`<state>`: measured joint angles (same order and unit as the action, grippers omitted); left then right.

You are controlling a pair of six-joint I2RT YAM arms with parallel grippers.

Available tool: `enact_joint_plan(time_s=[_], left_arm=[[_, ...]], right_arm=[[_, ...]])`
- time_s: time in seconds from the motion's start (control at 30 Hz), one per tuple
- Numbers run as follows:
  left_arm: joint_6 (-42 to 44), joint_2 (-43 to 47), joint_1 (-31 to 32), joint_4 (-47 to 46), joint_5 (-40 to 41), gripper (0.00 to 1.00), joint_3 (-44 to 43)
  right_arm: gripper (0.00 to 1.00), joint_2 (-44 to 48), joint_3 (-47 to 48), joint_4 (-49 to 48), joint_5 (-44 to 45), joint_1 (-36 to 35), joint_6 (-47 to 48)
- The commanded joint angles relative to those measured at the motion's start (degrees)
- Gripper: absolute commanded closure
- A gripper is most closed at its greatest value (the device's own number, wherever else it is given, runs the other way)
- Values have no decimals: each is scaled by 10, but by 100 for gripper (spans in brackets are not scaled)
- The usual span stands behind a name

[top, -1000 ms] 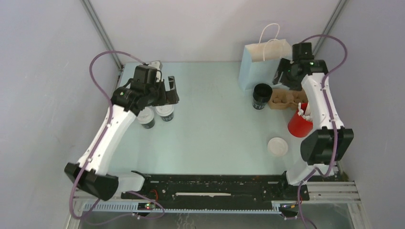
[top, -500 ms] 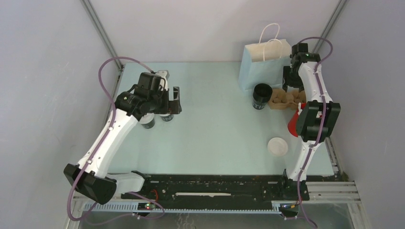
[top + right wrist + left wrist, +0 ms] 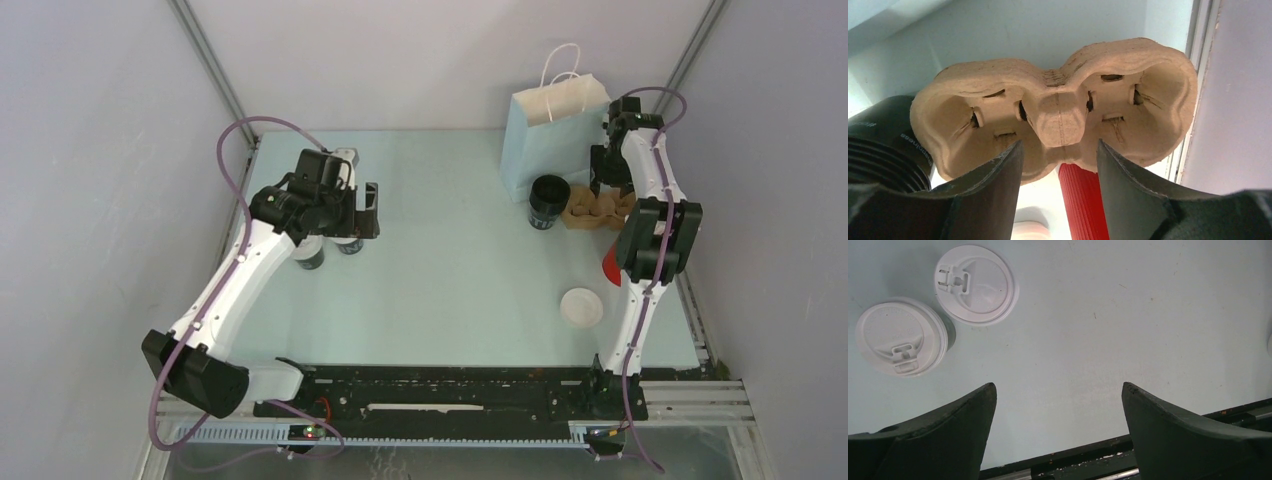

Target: Pack the takeout coffee

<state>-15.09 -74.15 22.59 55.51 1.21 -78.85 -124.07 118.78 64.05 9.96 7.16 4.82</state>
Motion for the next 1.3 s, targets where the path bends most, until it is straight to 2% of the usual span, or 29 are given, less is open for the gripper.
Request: enact_joint_plan(time_s=[0.0,0.43,0.73,1.1,1.27], left_arm=[[11,2,-9,-2,1,0,-24],[9,1,-13,-1,-2,0,-26],[8,-2,-13,-1,-4,0,-31],[6,1,-14,2,-4,0,-33],[4,-2,-14,2,-8,0,-37]], right_arm=[[36,4,-5,-6,-15,7,-12],[43,12,-69,-76,-9,15,-25],[39,23,-81,-105,4,15,-17],[57,32,-82,-120,10,15,-15],[58,62,-94,-121,14,16,-9]])
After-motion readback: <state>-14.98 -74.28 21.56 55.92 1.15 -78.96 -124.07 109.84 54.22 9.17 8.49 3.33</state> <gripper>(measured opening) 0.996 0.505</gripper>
